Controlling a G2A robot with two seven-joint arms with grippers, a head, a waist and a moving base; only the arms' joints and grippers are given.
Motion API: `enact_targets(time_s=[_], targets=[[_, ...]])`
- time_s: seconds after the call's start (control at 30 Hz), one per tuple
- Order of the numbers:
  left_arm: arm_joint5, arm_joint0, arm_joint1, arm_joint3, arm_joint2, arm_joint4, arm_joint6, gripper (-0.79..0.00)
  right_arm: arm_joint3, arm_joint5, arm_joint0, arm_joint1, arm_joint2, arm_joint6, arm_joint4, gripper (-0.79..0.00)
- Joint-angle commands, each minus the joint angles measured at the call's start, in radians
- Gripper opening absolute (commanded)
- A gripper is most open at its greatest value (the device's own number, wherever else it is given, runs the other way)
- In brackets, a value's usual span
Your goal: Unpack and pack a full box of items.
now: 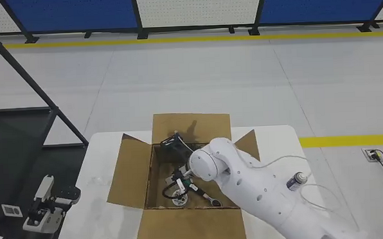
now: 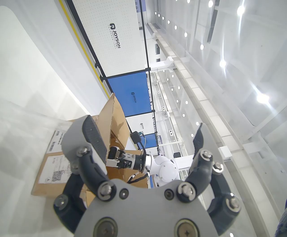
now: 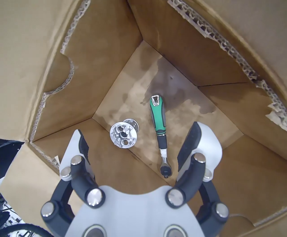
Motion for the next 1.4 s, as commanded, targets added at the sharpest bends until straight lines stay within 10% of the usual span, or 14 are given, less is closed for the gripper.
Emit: enact_targets(time_s=[0.0,0.43,1.13,1.37], targets=[[0.0,0.0,0.0,0.0,0.0,0.0,0.0,0.0,0.002,-0.001,0.007,-0.003,-0.001,0.001,-0.007,0.0],[0.0,0.0,0.0,0.0,0.0,0.0,0.0,0.0,0.007,0.012,-0.009,-0.006,-0.022,-0.017,-0.052,0.0],[0.0,0.0,0.0,0.0,0.0,0.0,0.0,0.0,0.321,0.031,0.03,-0.137,-0.107,-0.036,-0.078,0.0],[0.0,0.0,0.0,0.0,0.0,0.0,0.0,0.0,0.401,0.011,0.041,-0.185,-0.133,-0.068,-0.098,-0.157]])
